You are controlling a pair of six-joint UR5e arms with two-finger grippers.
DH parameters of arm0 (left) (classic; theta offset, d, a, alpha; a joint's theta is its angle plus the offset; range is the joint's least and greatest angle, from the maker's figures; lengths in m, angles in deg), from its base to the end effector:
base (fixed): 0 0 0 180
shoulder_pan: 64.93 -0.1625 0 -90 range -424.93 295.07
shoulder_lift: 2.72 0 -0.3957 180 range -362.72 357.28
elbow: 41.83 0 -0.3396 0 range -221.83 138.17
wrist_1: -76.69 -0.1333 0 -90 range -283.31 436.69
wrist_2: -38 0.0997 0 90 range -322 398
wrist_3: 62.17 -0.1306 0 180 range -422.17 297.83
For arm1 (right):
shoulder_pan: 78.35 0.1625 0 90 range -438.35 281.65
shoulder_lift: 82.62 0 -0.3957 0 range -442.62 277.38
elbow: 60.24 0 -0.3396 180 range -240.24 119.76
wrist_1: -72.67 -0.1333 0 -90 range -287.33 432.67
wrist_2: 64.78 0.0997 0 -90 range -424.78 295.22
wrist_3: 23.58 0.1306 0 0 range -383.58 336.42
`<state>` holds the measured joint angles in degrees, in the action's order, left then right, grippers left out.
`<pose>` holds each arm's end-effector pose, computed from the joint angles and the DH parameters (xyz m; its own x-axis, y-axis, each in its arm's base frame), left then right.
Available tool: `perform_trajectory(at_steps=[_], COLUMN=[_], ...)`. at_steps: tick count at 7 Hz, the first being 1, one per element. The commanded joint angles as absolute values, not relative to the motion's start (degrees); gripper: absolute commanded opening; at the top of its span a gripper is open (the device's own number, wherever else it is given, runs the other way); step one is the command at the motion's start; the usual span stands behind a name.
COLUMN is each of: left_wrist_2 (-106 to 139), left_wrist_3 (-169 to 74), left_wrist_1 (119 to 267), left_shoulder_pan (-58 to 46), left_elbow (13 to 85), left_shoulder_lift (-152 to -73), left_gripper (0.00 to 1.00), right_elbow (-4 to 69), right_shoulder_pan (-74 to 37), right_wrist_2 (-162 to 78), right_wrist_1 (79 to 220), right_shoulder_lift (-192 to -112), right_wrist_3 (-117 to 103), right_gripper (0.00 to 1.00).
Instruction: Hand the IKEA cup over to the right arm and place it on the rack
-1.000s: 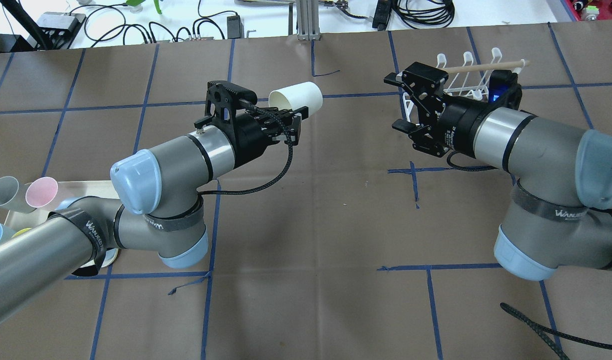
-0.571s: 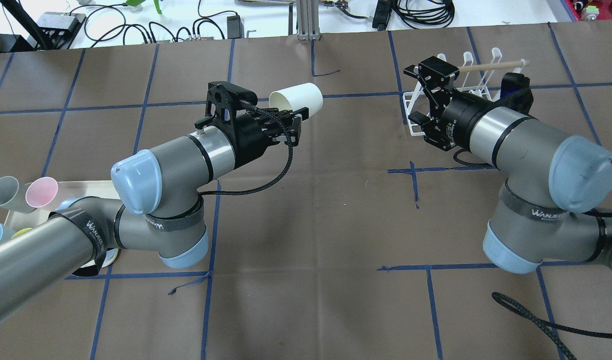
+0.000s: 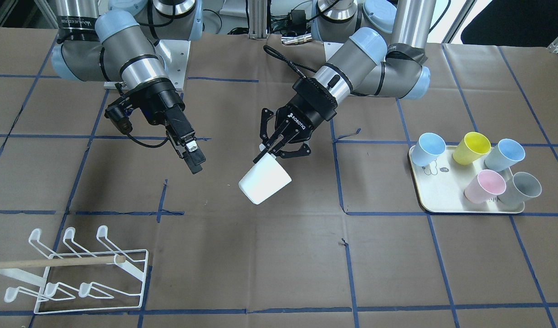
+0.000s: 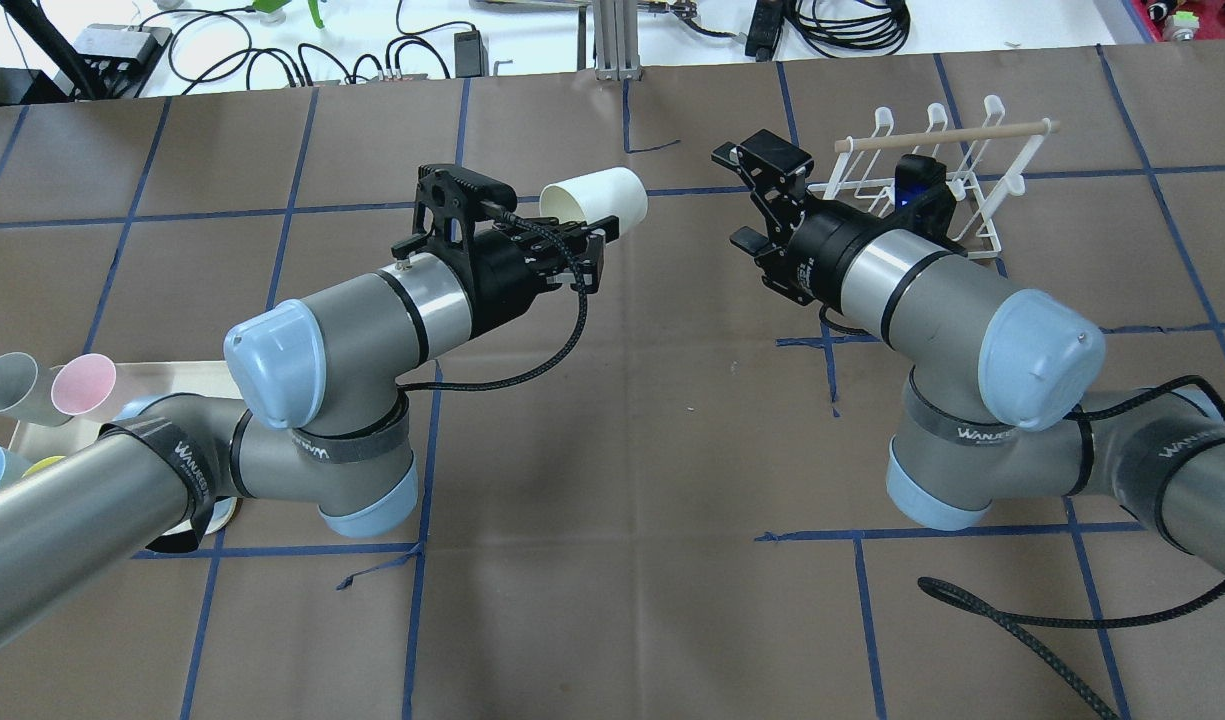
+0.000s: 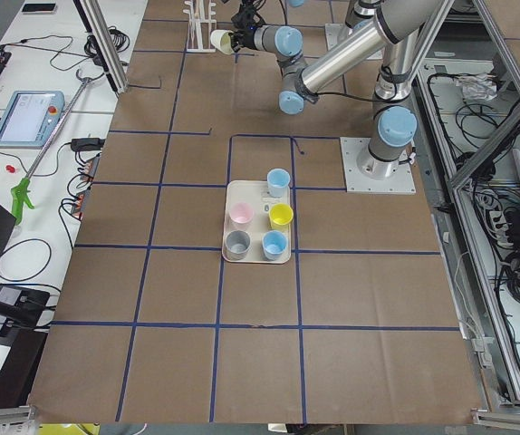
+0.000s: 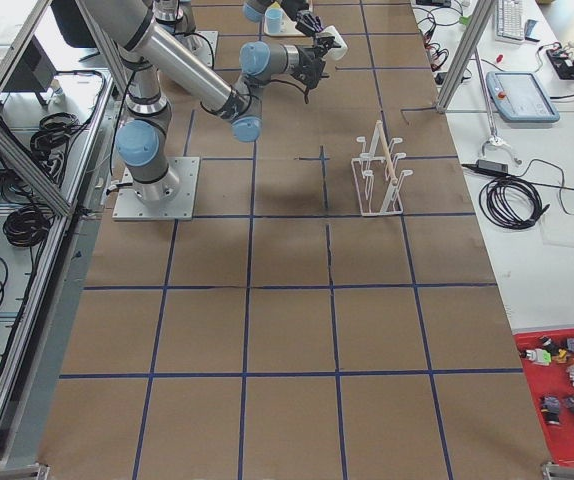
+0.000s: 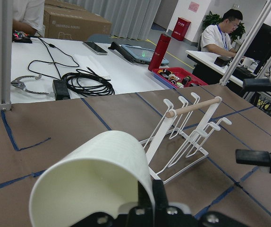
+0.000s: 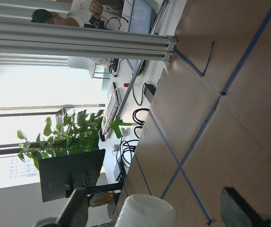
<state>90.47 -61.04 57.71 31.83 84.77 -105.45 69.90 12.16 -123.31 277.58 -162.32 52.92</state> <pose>-0.2641 -0.4201 0.3246 -0.7267 0.6054 0.3248 0.0452 0.5138 -0.8567 0.2053 -0.4287 0.3320 -0.2019 0.3073 -0.9300 0.8243 0.5660 0.0081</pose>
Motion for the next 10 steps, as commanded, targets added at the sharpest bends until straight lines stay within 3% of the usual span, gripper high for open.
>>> perform_trajectory(at_steps=[1, 5, 10], left_wrist_2=[90.47, 90.56, 90.56], left_wrist_3=[-60.59, -60.33, -60.24], left_wrist_1=[57.71, 57.71, 57.71], left_shoulder_pan=[31.83, 31.92, 31.92], left_elbow=[84.74, 84.82, 84.82], left_shoulder_lift=[-105.38, -105.38, -105.38], left_gripper=[0.00, 0.00, 0.00], right_elbow=[69.58, 67.91, 63.53], right_shoulder_pan=[13.84, 16.31, 18.33], right_wrist_2=[-123.75, -124.19, -124.90], right_wrist_1=[284.54, 283.53, 276.58], right_shoulder_lift=[-157.61, -153.37, -153.72], right_wrist_3=[58.50, 63.85, 66.23], right_gripper=[0.99, 0.99, 0.99])
